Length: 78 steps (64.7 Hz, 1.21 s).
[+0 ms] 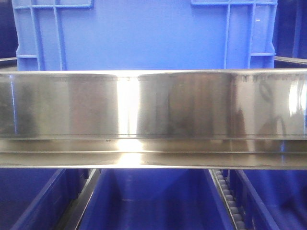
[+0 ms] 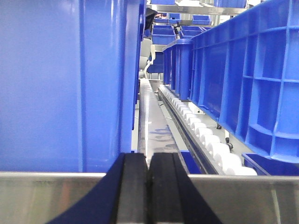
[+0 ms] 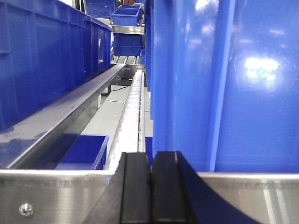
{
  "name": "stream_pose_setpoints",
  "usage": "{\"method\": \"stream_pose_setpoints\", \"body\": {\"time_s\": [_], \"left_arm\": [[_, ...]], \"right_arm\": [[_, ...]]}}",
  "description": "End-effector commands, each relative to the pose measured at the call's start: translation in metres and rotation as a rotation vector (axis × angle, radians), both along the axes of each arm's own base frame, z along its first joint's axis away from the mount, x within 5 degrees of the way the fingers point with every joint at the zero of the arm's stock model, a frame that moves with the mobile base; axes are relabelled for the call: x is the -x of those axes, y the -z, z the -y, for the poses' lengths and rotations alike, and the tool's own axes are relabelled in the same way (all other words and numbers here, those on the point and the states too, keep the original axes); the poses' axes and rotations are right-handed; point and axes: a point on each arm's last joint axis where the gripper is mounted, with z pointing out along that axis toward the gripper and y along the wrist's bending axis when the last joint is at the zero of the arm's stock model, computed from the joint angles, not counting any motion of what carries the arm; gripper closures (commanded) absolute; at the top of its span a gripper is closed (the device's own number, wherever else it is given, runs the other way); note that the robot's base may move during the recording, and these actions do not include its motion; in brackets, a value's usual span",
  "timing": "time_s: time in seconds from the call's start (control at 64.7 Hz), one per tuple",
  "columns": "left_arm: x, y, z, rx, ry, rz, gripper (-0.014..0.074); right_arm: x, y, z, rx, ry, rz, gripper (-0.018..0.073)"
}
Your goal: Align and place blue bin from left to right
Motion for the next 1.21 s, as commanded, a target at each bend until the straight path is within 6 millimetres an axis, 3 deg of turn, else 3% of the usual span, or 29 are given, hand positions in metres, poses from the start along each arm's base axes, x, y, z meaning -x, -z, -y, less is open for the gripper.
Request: {"method": "stream_pose_setpoints", "body": {"time_s": [0.0,0.989,1.113,1.19], "left_arm": [[0.001,-0.003,0.000,0.004,-0.001,0.024,0.0707],[0.001,-0.008,0.000,0.008,0.004,0.085,0.0707],[0.003,-0.017,0.000,0.055,0.011,0.185,0.0707],[0.005,-0.023,0.000,0.056,0.013,0.230,0.0707]], "right_arm": [[0.000,-0.002,0.000,0.001,0.007,0.022,0.0711],[0.000,-0.008,0.001,-0.008,0.012,0.088,0.0711],[0.001,-0.013,0.001,-0.016,0.016,0.151,0.0711],[0.005,-0.032,0.002,-0.023,0.015,0.199,0.0711]]}}
